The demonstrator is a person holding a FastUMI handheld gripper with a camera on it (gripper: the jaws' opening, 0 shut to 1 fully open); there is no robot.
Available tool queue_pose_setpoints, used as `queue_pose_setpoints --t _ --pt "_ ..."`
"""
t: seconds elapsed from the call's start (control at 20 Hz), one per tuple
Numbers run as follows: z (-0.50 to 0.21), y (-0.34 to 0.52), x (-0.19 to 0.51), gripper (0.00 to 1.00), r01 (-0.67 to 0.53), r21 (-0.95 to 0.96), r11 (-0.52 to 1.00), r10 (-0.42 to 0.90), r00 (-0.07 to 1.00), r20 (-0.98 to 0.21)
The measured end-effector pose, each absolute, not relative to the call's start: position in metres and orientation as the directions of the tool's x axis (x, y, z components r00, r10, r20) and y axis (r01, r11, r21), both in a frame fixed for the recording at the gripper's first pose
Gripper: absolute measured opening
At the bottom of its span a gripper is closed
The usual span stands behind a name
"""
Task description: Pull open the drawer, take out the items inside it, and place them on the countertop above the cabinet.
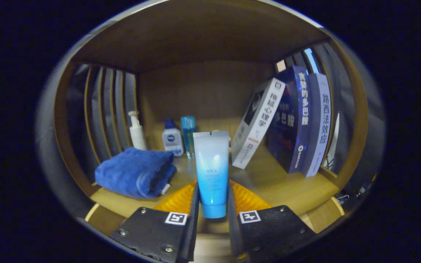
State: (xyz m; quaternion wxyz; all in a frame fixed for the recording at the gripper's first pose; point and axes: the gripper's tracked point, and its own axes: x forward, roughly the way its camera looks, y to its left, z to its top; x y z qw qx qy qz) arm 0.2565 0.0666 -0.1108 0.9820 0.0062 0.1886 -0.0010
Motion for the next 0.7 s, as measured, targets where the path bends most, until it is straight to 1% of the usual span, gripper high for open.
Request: queue_pose_setpoints --t 0.05,0.3,0.35,0.4,0.55,0.7 --pt "-0.120 0.066 0.258 0.38 0.013 0.012 1.000 -0.008 0.920 -0.392" --pt "-0.120 0.067 0.269 0.38 0.032 0.040 0.999 -0.015 0.925 -0.379" --pt "-0.123 0.066 0.270 0.41 0.032 0.037 0.999 -0.015 0.921 -0.389" --pt "-0.129 0.064 0.272 0.41 0.038 0.029 0.999 -0.023 0.916 -0.400" --pt "-0.129 0.068 0.269 0.45 0.037 0.022 0.999 -0.026 0.917 -0.398" --pt "-0.116 0.067 0.250 0.75 0.039 0.002 0.999 -0.035 0.916 -0.400"
